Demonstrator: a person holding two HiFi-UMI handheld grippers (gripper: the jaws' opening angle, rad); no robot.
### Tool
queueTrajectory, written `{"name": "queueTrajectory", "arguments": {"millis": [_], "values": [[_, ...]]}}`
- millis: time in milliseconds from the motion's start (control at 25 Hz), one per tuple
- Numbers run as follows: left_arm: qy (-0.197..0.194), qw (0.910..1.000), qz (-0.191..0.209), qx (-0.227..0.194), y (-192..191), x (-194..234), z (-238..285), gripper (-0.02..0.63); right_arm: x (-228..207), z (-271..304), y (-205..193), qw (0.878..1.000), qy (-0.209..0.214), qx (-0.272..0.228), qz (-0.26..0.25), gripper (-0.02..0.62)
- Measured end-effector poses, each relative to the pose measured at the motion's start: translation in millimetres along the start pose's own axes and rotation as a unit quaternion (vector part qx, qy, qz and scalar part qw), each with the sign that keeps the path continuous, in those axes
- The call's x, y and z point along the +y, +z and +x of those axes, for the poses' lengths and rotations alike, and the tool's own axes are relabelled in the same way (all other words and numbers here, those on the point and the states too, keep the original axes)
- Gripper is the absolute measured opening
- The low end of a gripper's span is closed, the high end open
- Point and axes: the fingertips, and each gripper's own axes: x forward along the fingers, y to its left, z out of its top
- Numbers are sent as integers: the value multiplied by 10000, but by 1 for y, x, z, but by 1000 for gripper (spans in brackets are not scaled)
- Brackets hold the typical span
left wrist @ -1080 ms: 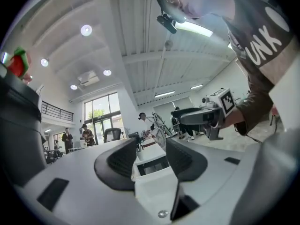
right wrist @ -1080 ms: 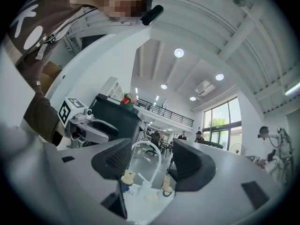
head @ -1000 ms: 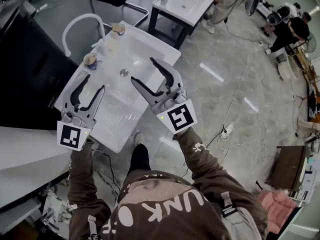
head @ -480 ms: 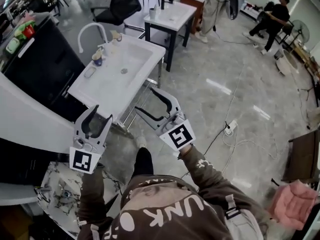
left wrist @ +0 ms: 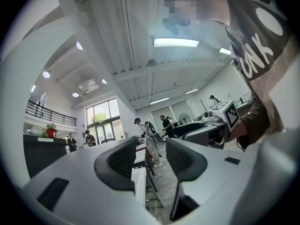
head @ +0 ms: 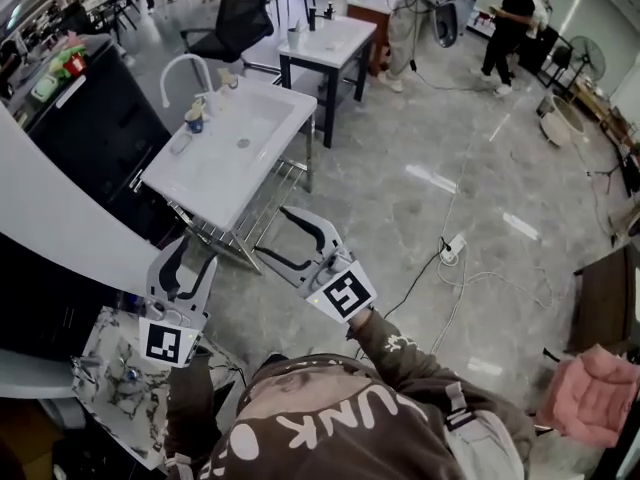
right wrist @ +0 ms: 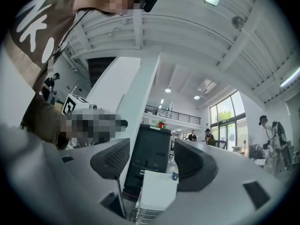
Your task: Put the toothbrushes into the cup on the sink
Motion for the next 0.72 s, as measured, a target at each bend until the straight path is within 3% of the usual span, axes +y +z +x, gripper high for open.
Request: {"name": "queueTrajectory", "arguments": {"millis": [320, 560, 720], "values": [[13, 9996, -124, -239, 5, 2, -24, 189, 40, 2, 3, 9996, 73, 65, 250, 290], [-62, 9998, -172, -99, 1, 9, -47, 189, 54, 15, 10, 9999, 51, 111, 85, 287], [-62, 9996, -138, -218, 2, 19, -58, 189, 64, 22, 12, 9999, 37, 156, 3, 270]]}}
